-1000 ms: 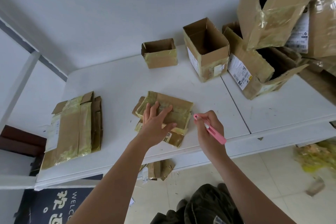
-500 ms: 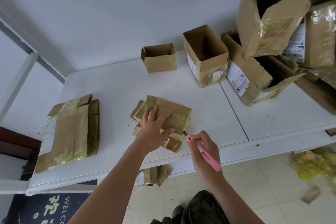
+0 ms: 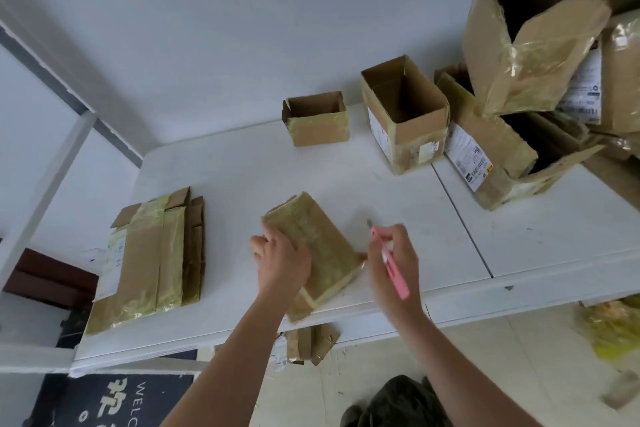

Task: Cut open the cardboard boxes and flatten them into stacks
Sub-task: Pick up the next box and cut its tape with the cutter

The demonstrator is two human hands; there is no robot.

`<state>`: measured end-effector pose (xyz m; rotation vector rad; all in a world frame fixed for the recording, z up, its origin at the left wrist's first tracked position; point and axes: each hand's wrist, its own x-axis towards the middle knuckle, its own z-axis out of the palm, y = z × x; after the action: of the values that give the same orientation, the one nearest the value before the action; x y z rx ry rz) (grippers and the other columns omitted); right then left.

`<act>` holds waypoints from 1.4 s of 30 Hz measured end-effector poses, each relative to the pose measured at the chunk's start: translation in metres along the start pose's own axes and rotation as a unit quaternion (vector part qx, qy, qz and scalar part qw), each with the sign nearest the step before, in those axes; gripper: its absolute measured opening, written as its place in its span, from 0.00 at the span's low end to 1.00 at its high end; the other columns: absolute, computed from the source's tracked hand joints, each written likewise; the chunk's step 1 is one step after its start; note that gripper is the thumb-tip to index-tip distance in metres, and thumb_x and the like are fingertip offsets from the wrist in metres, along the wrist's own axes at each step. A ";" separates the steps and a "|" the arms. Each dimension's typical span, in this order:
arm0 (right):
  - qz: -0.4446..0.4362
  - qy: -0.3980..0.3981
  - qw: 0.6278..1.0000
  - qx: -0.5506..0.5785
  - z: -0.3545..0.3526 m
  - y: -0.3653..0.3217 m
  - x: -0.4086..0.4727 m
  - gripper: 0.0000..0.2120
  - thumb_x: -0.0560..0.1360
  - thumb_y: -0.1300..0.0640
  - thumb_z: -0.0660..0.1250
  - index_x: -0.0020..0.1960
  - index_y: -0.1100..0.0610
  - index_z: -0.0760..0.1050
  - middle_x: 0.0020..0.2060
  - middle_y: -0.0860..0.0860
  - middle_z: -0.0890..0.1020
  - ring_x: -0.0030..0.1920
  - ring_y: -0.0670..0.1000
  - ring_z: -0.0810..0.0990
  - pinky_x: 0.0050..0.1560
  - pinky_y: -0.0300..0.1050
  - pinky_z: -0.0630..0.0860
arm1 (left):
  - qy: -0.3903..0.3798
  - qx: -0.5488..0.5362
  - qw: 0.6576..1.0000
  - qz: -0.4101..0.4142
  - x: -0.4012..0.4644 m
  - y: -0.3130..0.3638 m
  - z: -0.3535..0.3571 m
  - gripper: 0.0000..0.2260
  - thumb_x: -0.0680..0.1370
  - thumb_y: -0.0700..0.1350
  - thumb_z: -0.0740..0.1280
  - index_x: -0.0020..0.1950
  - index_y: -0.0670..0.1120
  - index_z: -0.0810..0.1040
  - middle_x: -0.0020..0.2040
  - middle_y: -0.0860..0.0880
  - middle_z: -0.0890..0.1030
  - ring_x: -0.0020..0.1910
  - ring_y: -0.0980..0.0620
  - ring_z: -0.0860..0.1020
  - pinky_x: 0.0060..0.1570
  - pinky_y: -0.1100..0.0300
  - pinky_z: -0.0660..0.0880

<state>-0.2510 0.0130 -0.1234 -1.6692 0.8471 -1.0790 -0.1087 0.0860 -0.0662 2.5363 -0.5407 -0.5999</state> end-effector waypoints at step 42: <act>0.097 -0.118 0.988 0.031 -0.049 0.001 0.001 0.06 0.79 0.66 0.64 0.43 0.62 0.73 0.39 0.48 0.83 0.44 0.48 0.83 0.44 0.37 0.78 | -0.214 0.078 0.929 0.291 0.013 -0.016 0.008 0.35 0.74 0.51 0.73 0.76 0.62 0.59 0.78 0.63 0.48 0.78 0.59 0.38 0.73 0.45 0.29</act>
<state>-0.2963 -0.0048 -0.1154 -1.5890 0.7951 -0.7512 -0.0973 0.0899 -0.0849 2.1989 -1.4796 -0.9014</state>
